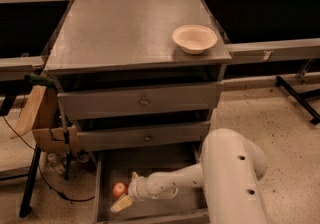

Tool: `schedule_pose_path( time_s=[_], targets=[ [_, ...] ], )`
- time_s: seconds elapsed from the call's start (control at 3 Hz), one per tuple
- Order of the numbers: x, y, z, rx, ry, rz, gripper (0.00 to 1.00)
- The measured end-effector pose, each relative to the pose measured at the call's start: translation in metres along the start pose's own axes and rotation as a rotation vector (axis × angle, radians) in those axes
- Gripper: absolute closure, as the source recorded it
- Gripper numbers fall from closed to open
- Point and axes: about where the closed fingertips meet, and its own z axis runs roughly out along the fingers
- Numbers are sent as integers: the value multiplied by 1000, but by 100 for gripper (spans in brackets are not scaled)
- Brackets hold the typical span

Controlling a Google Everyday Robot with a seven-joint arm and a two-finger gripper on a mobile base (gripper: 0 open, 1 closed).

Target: Pick apple from bottom drawer and place on counter

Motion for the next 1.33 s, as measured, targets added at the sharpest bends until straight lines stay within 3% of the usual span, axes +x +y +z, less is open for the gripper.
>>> schedule_pose_path(
  time_s=[0.33,0.67,1.0,1.33],
  targets=[
    [23,-2,9,16,-18,-26,0],
    [37,-19,25,41,-47,-33,0],
    [38,-35,41,44,-65,-62,0],
    [32,-44,62,5,-82,-115,0]
  ],
)
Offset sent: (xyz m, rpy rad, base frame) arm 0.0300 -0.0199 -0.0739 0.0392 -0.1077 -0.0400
